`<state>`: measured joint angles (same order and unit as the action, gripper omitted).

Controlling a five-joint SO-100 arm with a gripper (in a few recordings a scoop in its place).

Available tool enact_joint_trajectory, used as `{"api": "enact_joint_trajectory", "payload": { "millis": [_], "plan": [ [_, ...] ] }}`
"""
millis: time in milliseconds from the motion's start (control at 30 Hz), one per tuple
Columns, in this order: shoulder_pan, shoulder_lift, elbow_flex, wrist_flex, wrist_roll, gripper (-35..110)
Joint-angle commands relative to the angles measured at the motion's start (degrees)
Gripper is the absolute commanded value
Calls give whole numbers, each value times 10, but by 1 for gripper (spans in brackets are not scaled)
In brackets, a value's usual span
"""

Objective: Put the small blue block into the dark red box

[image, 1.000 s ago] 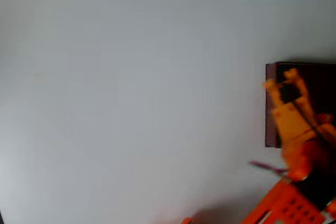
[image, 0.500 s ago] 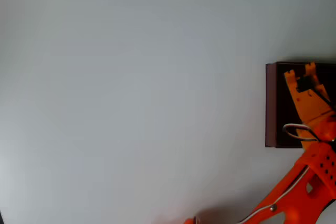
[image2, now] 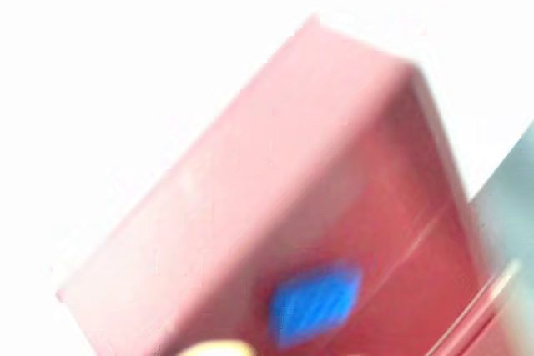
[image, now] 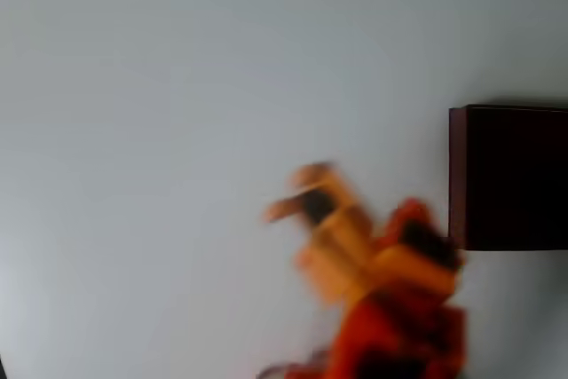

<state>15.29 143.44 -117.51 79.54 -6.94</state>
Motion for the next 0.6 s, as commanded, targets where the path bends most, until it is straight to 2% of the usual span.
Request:
{"api": "enact_joint_trajectory", "payload": {
  "millis": [0, 133, 267, 467, 567],
  "plan": [
    [-151, 165, -85, 7, -19, 0],
    [-294, 288, -189, 4, -64, 0],
    [-398, 348, -261, 7, -56, 0],
    [-478, 490, -403, 17, -33, 0],
    [-518, 503, -433, 29, -30, 0]
  ]
}}
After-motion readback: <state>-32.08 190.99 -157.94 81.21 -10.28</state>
